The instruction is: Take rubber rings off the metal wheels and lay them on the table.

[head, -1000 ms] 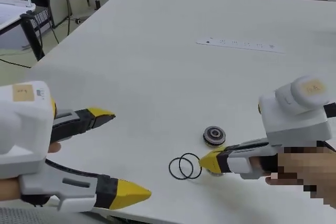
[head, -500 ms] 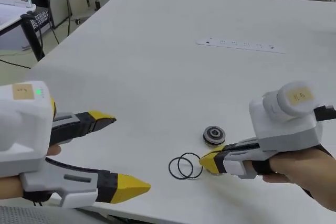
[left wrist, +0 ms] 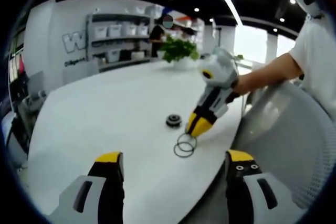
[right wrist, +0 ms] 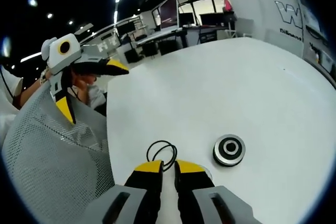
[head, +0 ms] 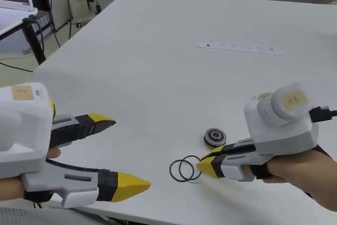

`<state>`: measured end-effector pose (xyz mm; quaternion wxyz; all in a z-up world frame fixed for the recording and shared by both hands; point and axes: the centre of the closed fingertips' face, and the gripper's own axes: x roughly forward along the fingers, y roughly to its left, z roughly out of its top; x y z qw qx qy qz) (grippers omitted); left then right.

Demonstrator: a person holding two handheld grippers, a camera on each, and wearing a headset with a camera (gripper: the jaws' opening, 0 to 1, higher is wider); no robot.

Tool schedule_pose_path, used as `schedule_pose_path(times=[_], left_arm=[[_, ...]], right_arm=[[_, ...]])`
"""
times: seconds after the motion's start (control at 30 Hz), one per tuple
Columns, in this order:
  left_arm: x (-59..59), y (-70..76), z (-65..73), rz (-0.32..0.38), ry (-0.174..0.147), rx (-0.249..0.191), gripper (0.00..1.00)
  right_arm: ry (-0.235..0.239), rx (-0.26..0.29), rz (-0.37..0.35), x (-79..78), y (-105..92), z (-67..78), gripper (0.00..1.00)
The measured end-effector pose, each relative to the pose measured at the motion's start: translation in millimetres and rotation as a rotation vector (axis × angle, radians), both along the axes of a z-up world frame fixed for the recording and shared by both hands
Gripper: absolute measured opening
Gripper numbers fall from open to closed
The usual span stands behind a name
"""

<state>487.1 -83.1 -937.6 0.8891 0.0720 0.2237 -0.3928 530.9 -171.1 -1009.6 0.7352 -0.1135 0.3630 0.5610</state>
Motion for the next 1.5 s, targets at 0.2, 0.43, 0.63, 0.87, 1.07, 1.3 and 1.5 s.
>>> schedule_pose_path(times=[0.2, 0.43, 0.63, 0.87, 1.07, 1.3, 1.5], left_arm=[[0.3, 1.4, 1.3, 0.007, -0.005, -0.001, 0.80], [0.8, 2.3, 2.9, 0.013, -0.010, -0.003, 0.79], [0.9, 1.7, 3.9, 0.009, -0.016, -0.002, 0.79], [1.7, 0.6, 6.4, -0.001, -0.039, 0.008, 0.79], [2.7, -0.7, 10.3, -0.024, -0.069, 0.028, 0.80], [10.2, -10.4, 23.8, -0.107, -0.114, 0.063, 0.82], [27.3, -15.1, 55.1, -0.126, -0.167, 0.008, 0.82]], right_arm=[[-0.017, -0.003, -0.002, 3.4, -2.8, 3.2, 0.11], [-0.034, 0.024, -0.024, 11.2, -5.4, 14.2, 0.12], [-0.054, 0.051, -0.051, 20.1, -10.6, 24.4, 0.14], [-0.128, 0.089, -0.057, 27.9, -12.1, 48.8, 0.17], [-0.189, 0.139, -0.071, 37.8, -11.0, 77.1, 0.19], [-0.283, 0.182, -0.056, 49.8, -6.5, 112.0, 0.22], [-0.342, 0.238, -0.055, 63.7, -10.9, 135.5, 0.27]])
